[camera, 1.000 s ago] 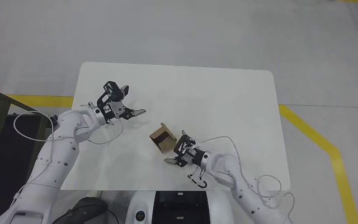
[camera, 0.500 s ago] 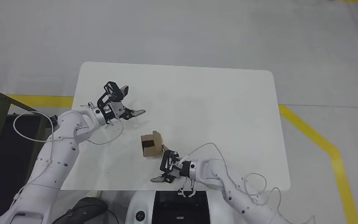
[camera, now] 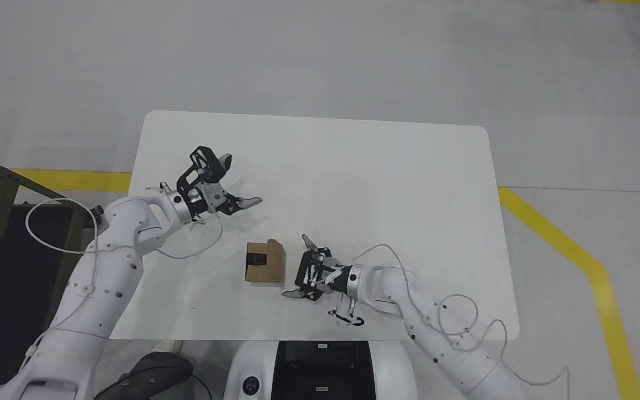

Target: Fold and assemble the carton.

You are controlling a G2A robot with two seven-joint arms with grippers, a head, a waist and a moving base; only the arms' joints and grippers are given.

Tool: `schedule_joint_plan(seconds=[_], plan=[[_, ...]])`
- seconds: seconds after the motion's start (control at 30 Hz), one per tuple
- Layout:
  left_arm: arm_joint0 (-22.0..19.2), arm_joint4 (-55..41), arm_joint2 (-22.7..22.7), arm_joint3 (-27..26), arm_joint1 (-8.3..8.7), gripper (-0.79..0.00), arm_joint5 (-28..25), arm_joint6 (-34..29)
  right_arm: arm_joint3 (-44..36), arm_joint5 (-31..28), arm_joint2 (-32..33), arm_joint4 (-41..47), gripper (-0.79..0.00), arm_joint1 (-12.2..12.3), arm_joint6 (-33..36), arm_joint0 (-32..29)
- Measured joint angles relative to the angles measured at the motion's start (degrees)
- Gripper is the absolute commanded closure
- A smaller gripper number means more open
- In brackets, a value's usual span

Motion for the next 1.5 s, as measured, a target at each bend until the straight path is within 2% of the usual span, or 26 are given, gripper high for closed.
schedule_joint_plan(seconds=[0.07,0.2,0.43,1.03,1.07,1.1,1.13,1.17,1.23,1.27,1.3,1.5], plan=[[-0.02,-0.09,-0.07,-0.24,-0.01,-0.785,0.06,-0.36,0.46,-2.46,-0.34,-1.50,-0.785,0.08,-1.85,1.46],[-0.11,-0.43,-0.17,-0.58,-0.06,-0.785,0.20,-1.09,2.62,-3.29,-1.67,-2.45,-0.785,-0.49,-4.57,4.40],[-0.48,-0.78,0.10,-1.44,-0.20,-0.785,0.73,-3.20,10.98,-5.42,-6.83,-1.81,-0.785,-2.86,-10.39,10.39],[0.31,-1.95,-1.19,-3.43,-0.16,-0.785,1.21,-5.68,24.63,-4.74,-13.61,-2.50,-0.785,-7.29,-19.86,17.15],[0.36,-1.95,-1.21,-3.47,-0.17,-0.785,1.25,-5.68,25.02,-4.73,-13.83,-2.56,-0.659,-7.45,-20.19,17.31],[0.40,-1.97,-1.23,-3.50,-0.18,-0.785,1.27,-5.71,25.40,-4.71,-14.01,-2.63,-0.600,-7.60,-20.50,17.46],[0.44,-2.02,-1.25,-3.52,-0.18,-0.785,1.27,-5.77,25.90,-4.69,-14.23,-2.71,-0.372,-7.78,-20.86,17.64],[0.46,-2.08,-1.28,-3.53,-0.19,-0.785,1.28,-5.80,26.28,-4.66,-14.33,-2.71,-0.305,-7.89,-21.14,17.76],[0.51,-2.10,-1.42,-3.55,-0.20,-0.785,1.34,-5.78,27.13,-4.52,-14.40,-2.56,-0.108,-8.10,-22.00,17.99],[0.54,-2.11,-1.50,-3.55,-0.19,-0.785,1.34,-5.73,27.44,-4.46,-14.42,-2.55,-0.089,-8.17,-22.36,18.09],[0.58,-2.14,-1.59,-3.54,-0.19,-0.785,1.34,-5.69,27.70,-4.40,-14.44,-2.55,0.000,-8.24,-22.68,18.17],[0.75,-2.30,-1.86,-3.52,-0.20,-0.785,1.30,-5.60,28.72,-4.12,-14.52,-2.74,0.000,-8.59,-24.18,18.64]])
